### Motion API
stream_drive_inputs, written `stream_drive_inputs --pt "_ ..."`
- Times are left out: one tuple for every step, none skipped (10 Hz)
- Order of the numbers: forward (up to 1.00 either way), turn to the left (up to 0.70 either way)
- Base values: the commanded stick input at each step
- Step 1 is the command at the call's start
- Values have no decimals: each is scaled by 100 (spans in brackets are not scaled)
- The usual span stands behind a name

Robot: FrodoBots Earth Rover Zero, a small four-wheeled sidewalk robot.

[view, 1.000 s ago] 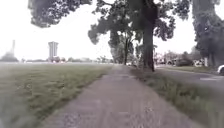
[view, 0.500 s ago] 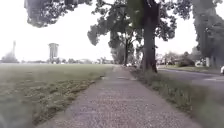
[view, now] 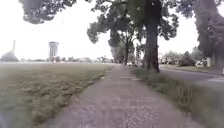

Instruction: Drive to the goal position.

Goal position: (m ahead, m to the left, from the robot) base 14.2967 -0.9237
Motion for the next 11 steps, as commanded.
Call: stream_drive_inputs --pt "70 0" --pt "70 0" --pt "70 0" --pt "70 0" --pt "70 0" --pt "70 0" --pt "70 0" --pt "70 0" --pt "70 0" --pt "70 0" --pt "70 0"
